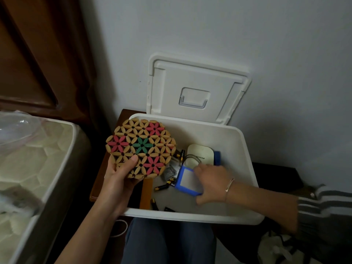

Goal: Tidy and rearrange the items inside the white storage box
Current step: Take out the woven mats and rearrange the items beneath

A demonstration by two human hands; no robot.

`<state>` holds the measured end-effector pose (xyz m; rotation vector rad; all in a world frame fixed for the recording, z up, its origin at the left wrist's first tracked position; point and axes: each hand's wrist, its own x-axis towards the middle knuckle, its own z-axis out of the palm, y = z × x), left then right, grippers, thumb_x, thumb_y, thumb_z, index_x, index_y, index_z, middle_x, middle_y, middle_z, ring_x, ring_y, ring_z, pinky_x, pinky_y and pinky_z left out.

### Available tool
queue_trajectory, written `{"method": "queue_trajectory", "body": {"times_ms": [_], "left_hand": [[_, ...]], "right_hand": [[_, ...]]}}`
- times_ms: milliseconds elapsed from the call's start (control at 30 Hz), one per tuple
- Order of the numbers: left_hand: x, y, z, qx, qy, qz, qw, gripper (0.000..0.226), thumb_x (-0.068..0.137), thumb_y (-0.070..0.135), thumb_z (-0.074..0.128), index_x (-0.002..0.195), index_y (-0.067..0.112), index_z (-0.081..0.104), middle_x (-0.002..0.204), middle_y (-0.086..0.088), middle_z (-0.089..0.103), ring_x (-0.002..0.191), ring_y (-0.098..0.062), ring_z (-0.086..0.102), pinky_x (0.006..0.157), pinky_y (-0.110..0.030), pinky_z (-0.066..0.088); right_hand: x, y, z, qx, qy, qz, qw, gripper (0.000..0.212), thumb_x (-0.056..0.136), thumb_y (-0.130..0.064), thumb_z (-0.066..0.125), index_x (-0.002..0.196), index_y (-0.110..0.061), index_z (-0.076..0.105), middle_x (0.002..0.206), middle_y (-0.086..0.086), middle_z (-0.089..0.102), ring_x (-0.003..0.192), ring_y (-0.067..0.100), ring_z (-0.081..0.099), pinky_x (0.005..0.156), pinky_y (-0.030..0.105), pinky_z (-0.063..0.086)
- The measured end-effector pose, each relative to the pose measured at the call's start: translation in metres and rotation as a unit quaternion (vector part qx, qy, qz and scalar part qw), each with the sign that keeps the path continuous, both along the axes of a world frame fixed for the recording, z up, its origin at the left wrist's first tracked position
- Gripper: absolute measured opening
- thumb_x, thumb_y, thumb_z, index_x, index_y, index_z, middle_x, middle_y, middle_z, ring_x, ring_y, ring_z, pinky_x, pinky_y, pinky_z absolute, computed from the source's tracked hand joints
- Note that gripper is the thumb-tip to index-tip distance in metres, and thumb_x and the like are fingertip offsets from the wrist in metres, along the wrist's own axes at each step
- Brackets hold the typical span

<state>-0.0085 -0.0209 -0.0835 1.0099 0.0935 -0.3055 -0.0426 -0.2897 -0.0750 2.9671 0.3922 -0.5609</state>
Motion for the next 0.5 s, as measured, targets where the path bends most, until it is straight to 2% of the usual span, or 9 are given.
{"method": "queue_trajectory", "body": {"times_ms": [200, 333, 500], "left_hand": [[-0.001, 0.001, -0.001, -0.011, -0.001, 0.002, 1.0, 0.059, 0.08, 0.023, 0.069, 0.133, 0.036, 0.047, 0.128, 0.001, 0.063, 0.114, -0.022, 0.064, 0.076, -0.031, 0.058], [0.0, 0.0, 0.001, 0.005, 0.001, -0.002, 1.0, 0.065, 0.074, 0.028, 0.073, 0.133, 0.037, 0.047, 0.128, 0.001, 0.063, 0.115, -0.022, 0.063, 0.077, -0.032, 0.057], [-0.001, -0.001, 0.002, 0.021, -0.002, -0.003, 1.0, 0.066, 0.073, 0.029, 0.072, 0.132, 0.04, 0.047, 0.126, 0.003, 0.064, 0.113, -0.022, 0.064, 0.076, -0.032, 0.058]], "right_hand": [[0.037, -0.044, 0.032, -0.014, -0.091, -0.083, 0.992, 0.067, 0.059, -0.057, 0.067, 0.109, -0.016, 0.051, 0.103, 0.001, 0.054, 0.087, 0.021, 0.055, 0.066, 0.03, 0.045], [0.06, -0.053, 0.016, -0.086, -0.062, -0.061, 0.993, 0.068, 0.062, -0.057, 0.068, 0.112, -0.015, 0.049, 0.105, 0.003, 0.053, 0.089, 0.019, 0.054, 0.066, 0.028, 0.041], [0.067, -0.055, -0.012, -0.107, -0.009, -0.041, 0.993, 0.072, 0.065, -0.051, 0.068, 0.122, -0.013, 0.045, 0.115, 0.005, 0.049, 0.102, 0.021, 0.05, 0.072, 0.031, 0.042]]}}
